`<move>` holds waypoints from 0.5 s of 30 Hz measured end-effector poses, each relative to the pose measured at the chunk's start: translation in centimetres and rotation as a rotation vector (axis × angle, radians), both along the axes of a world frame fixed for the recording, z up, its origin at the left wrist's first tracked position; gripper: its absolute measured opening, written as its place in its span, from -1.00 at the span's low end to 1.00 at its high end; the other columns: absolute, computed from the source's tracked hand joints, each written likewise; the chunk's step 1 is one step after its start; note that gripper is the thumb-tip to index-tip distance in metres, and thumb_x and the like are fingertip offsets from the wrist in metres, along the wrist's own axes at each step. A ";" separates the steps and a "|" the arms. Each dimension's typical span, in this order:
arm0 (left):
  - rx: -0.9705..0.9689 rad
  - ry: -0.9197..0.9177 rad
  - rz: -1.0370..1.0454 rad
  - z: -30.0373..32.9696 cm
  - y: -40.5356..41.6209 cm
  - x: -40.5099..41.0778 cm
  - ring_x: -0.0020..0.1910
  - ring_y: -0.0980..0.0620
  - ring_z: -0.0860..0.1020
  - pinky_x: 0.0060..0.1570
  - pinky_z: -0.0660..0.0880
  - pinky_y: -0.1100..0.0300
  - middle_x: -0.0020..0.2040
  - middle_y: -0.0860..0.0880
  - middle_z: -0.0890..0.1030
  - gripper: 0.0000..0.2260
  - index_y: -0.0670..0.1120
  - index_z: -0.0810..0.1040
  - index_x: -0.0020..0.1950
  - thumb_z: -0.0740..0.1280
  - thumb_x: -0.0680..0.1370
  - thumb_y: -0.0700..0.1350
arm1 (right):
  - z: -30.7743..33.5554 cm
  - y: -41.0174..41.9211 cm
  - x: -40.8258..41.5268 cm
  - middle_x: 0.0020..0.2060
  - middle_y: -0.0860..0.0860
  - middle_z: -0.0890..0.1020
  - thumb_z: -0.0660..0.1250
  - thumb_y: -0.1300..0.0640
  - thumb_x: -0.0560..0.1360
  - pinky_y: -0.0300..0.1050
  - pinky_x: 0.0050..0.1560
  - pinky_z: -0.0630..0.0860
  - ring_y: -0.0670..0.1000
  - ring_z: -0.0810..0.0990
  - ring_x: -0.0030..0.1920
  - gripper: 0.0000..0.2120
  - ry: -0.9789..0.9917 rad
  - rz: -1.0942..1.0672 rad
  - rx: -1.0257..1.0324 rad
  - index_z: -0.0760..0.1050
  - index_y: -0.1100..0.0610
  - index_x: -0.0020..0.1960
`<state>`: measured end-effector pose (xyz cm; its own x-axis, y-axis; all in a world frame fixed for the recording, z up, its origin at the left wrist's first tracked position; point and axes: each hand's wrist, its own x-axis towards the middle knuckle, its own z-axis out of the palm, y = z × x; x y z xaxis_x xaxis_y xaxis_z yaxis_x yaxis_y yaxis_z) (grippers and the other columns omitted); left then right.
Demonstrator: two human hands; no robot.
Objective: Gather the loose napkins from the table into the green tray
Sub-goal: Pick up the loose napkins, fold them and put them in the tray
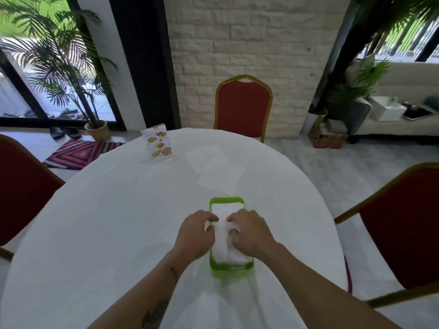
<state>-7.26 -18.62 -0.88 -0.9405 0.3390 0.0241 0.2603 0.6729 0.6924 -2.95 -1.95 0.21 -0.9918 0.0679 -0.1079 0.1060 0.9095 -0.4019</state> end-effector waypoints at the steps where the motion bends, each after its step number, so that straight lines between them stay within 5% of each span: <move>1: 0.074 -0.018 0.045 0.4 0.1 -0.8 0.05 0.10 0.54 0.15 0.45 0.18 0.03 0.10 0.63 -0.77 0.05 0.61 0.00 0.28 0.47 -0.22 | 0.3 0.3 -0.6 0.23 -0.02 0.54 0.21 0.04 0.49 0.03 0.19 0.42 0.10 0.45 0.21 -0.63 0.018 -0.053 -0.085 0.50 -0.01 0.27; 10: 0.251 -0.202 0.240 1.7 0.8 -8.0 -0.06 0.16 0.58 -0.20 0.35 0.51 -0.06 0.11 0.66 -0.74 0.07 0.65 -0.07 0.23 0.48 -0.22 | 0.9 4.2 -6.9 0.11 0.04 0.51 0.35 0.14 0.49 -0.19 0.05 0.35 -0.01 0.50 0.11 -0.72 0.043 -0.348 -0.436 0.55 0.03 0.19; 15: 0.227 -0.309 0.288 -0.4 1.8 -12.4 0.01 0.10 0.56 -0.11 0.42 0.33 0.11 0.07 0.63 -0.75 0.06 0.61 0.12 0.31 0.48 -0.15 | -1.6 7.7 -13.1 0.22 0.10 0.51 0.35 0.12 0.47 -0.19 0.03 0.35 0.04 0.51 0.13 -0.64 -0.054 -0.406 -0.453 0.51 0.07 0.26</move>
